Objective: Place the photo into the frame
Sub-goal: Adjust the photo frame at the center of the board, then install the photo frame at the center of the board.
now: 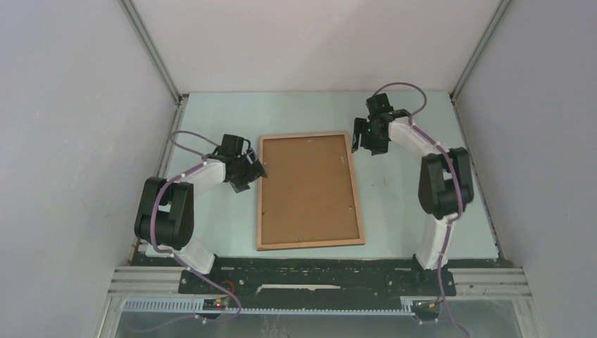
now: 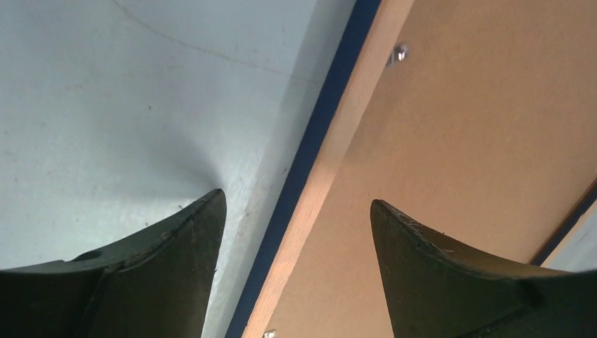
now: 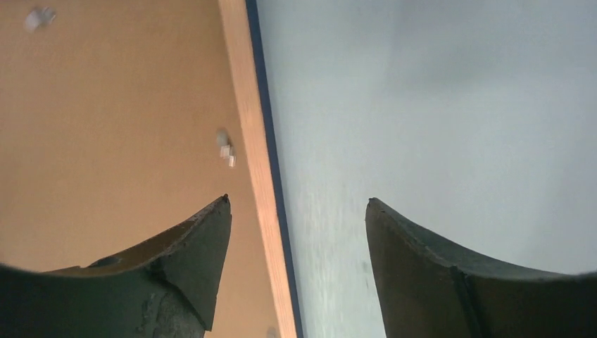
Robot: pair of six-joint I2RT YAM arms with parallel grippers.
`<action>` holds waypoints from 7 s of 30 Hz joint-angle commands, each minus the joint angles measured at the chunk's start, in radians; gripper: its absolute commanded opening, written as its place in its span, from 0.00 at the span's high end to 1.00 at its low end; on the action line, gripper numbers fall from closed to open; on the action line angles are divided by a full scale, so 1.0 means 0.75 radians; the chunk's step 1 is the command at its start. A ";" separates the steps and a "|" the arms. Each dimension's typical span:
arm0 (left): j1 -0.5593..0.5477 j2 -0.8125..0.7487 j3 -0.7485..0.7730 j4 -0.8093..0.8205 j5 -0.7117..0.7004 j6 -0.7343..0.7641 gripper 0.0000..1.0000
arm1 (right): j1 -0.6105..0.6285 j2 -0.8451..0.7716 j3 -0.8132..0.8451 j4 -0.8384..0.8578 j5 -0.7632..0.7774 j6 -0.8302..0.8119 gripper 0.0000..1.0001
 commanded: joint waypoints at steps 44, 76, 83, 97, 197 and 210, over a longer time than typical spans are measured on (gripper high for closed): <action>-1.014 -0.152 -0.448 0.724 0.139 -0.571 0.22 | 0.218 -0.031 0.010 -0.065 0.110 -0.004 0.33; -0.469 0.772 1.402 -0.588 -0.270 0.624 0.24 | -0.046 -1.068 -0.850 0.058 -0.196 0.090 0.33; -0.468 0.849 1.406 -0.567 -0.179 0.593 0.31 | -0.057 -1.075 -0.892 0.081 -0.228 0.084 0.33; -0.405 0.855 1.298 -0.607 -0.174 0.450 0.59 | -0.053 -1.121 -0.910 0.064 -0.216 0.089 0.33; -0.238 0.634 0.983 -0.500 -0.349 0.273 0.36 | -0.511 -0.161 -0.613 0.536 -0.486 0.192 0.83; -0.227 0.641 0.981 -0.520 -0.417 0.226 0.47 | -0.511 -0.159 -0.618 0.548 -0.502 0.195 0.83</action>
